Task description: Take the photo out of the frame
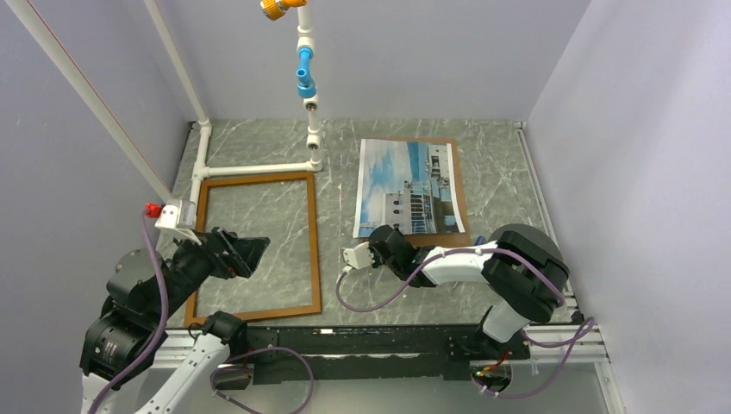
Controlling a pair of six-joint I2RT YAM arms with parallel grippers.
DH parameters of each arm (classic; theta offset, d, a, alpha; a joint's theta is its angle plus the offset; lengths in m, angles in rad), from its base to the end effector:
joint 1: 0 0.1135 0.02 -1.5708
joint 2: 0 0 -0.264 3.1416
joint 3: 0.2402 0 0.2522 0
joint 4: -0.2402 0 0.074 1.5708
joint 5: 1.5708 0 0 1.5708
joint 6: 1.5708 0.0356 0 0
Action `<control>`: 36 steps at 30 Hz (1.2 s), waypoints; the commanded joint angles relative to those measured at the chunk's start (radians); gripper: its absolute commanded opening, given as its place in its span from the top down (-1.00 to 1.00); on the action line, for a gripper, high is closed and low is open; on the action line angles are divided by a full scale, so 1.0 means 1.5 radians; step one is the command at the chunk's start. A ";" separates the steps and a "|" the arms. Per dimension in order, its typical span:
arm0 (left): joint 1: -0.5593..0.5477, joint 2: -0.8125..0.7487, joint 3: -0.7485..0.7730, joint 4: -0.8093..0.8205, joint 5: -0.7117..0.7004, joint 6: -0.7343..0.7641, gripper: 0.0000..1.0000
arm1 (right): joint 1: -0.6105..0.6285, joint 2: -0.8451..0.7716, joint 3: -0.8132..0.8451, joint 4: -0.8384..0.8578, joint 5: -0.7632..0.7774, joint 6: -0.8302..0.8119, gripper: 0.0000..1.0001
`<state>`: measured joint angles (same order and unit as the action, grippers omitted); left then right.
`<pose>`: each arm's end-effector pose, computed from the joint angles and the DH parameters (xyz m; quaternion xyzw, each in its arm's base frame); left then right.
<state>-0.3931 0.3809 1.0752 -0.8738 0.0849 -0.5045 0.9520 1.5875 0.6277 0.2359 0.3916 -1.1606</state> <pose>0.0289 -0.0152 0.3949 -0.0155 0.7673 -0.3072 0.5628 0.1817 0.2317 0.1404 -0.7391 0.5097 -0.2184 0.3824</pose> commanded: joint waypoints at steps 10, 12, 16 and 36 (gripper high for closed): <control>0.003 -0.007 -0.008 0.029 0.010 0.007 -0.93 | -0.004 0.018 0.000 0.044 0.005 0.009 0.81; 0.002 -0.008 -0.009 0.029 0.009 0.007 -0.94 | -0.005 0.015 -0.003 0.047 0.010 0.009 0.75; 0.003 -0.008 -0.010 0.028 0.010 0.008 -0.93 | -0.005 0.009 0.000 0.032 0.011 0.019 0.56; 0.002 -0.002 -0.032 0.043 0.023 -0.004 -0.93 | 0.008 -0.144 0.004 -0.162 -0.066 0.135 -0.34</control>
<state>-0.3931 0.3790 1.0405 -0.8608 0.0937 -0.5091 0.9527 1.4319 0.6186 0.0902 0.3344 -1.0237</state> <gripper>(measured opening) 0.967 0.661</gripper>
